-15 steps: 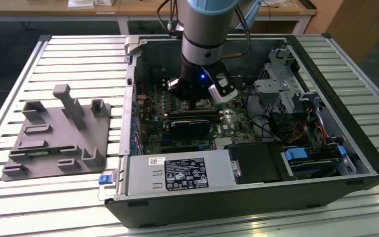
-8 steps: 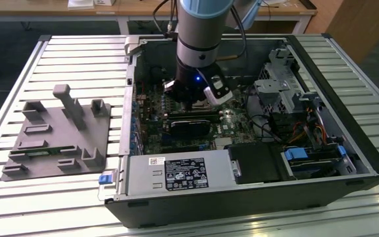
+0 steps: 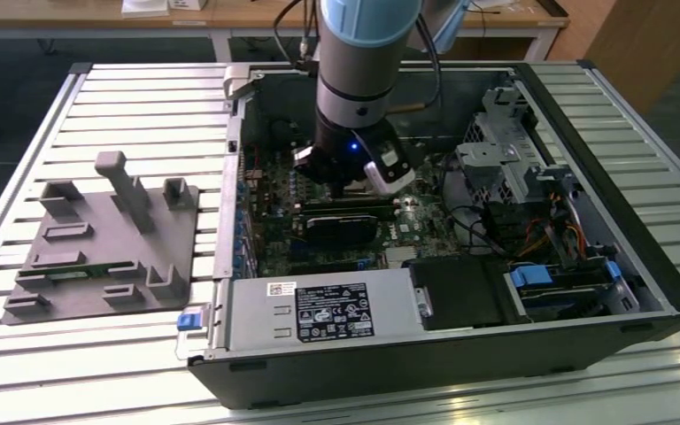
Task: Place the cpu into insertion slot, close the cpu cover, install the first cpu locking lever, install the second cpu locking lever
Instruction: 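Install the second cpu locking lever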
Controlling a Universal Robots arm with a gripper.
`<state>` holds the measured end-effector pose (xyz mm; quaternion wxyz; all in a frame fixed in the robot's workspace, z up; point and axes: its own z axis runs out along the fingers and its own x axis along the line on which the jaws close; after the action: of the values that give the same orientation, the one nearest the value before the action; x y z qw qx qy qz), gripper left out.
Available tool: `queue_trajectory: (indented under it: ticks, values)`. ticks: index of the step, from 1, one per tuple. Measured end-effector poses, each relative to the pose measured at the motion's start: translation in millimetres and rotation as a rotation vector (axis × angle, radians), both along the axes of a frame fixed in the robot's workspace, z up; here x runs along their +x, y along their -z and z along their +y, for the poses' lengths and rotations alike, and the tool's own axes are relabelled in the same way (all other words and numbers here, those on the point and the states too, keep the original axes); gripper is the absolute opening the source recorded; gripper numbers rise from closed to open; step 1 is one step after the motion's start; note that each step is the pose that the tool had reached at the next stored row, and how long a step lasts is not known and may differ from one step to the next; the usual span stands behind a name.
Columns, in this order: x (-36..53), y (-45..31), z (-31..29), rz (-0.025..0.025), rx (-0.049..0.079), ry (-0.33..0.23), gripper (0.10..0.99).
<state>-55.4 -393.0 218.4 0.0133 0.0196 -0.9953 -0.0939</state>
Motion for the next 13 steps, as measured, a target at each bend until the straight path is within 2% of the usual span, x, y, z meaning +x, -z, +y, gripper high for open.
queue_trajectory:
  ticks: [5, 6, 13]
  values:
    - [-5.8, 0.4, -4.3, 0.0000, 0.014, 0.000, 0.114]
    - [-6.6, 3.1, -4.9, -0.0001, 0.021, 0.000, 0.114]
    - [-7.1, 12.5, -5.2, 0.0000, 0.035, 0.000, 0.114]
